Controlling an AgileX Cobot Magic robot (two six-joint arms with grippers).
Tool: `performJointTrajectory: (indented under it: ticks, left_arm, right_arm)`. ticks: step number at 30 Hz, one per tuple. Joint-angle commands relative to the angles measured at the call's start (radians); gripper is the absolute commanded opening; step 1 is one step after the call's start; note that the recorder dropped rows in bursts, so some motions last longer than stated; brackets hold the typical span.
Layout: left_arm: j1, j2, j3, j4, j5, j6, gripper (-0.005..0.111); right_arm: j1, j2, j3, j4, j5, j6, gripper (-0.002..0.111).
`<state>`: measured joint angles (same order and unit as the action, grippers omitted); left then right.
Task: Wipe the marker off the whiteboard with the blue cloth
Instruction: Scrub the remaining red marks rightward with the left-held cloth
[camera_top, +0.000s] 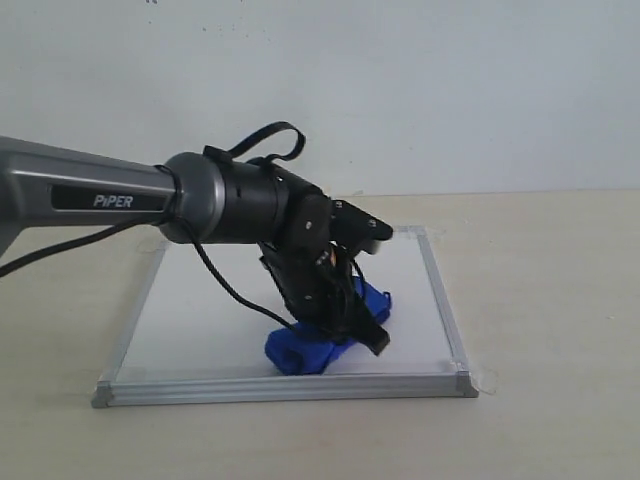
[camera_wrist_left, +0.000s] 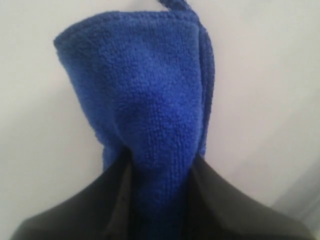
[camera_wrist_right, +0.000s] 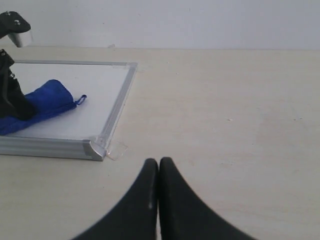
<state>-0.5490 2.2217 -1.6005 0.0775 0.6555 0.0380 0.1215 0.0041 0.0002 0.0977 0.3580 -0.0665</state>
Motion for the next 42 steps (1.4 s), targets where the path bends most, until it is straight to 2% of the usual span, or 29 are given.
performJointTrajectory:
  ticks: [1, 4, 8, 11, 17, 20, 23, 26, 31, 36, 39, 42]
  left_arm:
    - [0.092, 0.005, 0.002, 0.017, 0.042, -0.038, 0.004]
    - [0.121, 0.005, 0.002, 0.015, 0.081, -0.047, 0.004]
    - [0.099, 0.005, 0.002, -0.014, 0.098, -0.038, 0.004]
    - [0.044, 0.005, 0.002, -0.047, 0.098, 0.024, 0.004]
    - [-0.106, 0.005, 0.002, -0.054, 0.052, 0.085, 0.004]
    - [-0.137, 0.005, 0.002, -0.037, 0.003, 0.085, 0.004]
    - [-0.122, 0.005, -0.008, -0.035, -0.026, 0.041, 0.004]
    - [-0.073, 0.009, -0.028, -0.035, -0.009, 0.009, 0.004]
    - [0.026, 0.038, -0.093, -0.011, 0.068, -0.074, 0.004]
    - [0.089, 0.09, -0.162, 0.083, 0.149, -0.185, 0.004]
    - [0.088, 0.113, -0.186, 0.074, 0.167, -0.176, 0.004]
    - [0.055, 0.123, -0.203, 0.056, 0.17, -0.146, 0.004]
  right_arm:
    - [-0.002, -0.004, 0.0, 0.0, -0.006, 0.0, 0.0]
    - [-0.002, -0.004, 0.0, 0.0, -0.006, 0.0, 0.0]
    - [-0.002, -0.004, 0.0, 0.0, -0.006, 0.0, 0.0]
    - [-0.002, -0.004, 0.0, 0.0, -0.006, 0.0, 0.0]
    - [-0.002, -0.004, 0.0, 0.0, -0.006, 0.0, 0.0]
    - [-0.002, -0.004, 0.0, 0.0, -0.006, 0.0, 0.0]
    - [-0.002, -0.004, 0.0, 0.0, -0.006, 0.0, 0.0]
    - [-0.002, -0.004, 0.0, 0.0, -0.006, 0.0, 0.0]
    - [-0.002, -0.004, 0.0, 0.0, -0.006, 0.0, 0.0]
    - [-0.002, -0.004, 0.0, 0.0, -0.006, 0.0, 0.0]
    - [-0.002, -0.004, 0.0, 0.0, -0.006, 0.0, 0.0]
    - [-0.002, -0.004, 0.0, 0.0, -0.006, 0.0, 0.0]
